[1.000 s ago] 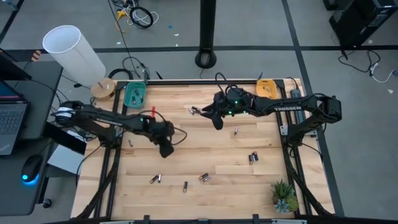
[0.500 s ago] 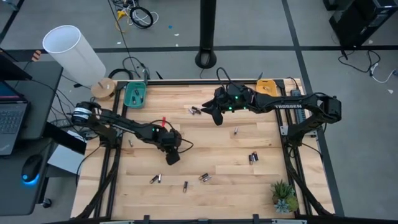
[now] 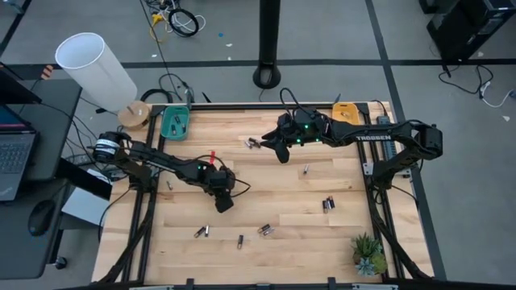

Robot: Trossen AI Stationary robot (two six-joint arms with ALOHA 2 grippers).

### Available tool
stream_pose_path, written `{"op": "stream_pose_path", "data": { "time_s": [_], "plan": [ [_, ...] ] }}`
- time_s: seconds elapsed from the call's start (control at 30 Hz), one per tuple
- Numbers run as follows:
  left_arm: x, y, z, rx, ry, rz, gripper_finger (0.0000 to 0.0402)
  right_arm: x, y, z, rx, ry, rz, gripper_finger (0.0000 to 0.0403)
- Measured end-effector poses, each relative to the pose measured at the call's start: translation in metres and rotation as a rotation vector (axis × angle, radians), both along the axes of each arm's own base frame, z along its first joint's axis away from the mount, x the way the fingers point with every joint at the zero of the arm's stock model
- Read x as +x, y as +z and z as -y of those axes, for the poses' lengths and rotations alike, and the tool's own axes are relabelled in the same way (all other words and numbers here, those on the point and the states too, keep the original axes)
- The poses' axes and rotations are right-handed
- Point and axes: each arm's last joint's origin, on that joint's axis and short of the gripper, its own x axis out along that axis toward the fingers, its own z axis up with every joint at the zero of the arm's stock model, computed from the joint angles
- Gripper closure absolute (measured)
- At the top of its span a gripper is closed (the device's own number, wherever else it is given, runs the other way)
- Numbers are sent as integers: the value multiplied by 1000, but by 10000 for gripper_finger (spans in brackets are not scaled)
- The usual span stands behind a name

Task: Sort batteries
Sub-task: Put the silver battery into the yellow bin

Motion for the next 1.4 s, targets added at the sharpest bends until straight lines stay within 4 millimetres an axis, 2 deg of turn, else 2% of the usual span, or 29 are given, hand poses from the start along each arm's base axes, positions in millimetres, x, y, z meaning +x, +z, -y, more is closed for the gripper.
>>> {"op": "stream_pose_path", "data": {
  "time_s": [0.23, 0.33, 0.57, 0.73, 0.83, 0.9, 1.1, 1.27, 1.4],
  "plan": [
    [0, 0, 0, -5, 27, -2, 209, 0, -2, -3, 7, 12, -18, 251],
    [-2, 7, -1, 19, 58, 27, 210, 0, -3, -4, 17, 16, -33, 251],
    [-10, 44, -4, 150, 135, 209, 215, 2, -3, -14, 17, 49, -31, 251],
    [-10, 67, 9, 217, 208, 402, 216, 1, -3, -21, 36, 92, -48, 251],
    [-11, 71, 28, 263, 238, 500, 216, -2, 1, -26, 43, 110, -59, 251],
    [-17, 68, 42, 289, 263, 549, 218, -5, 6, -28, 25, 119, -47, 251],
    [-51, 38, 72, 321, 394, 611, 242, -11, 16, -33, -49, 153, -17, 251],
    [-64, 27, 78, 469, 401, 697, 249, -12, 18, -37, -39, 179, -9, 251],
    [-67, 6, 76, 469, 430, 741, 249, -10, 19, -43, -47, 188, 0, 251]
  ]
}}
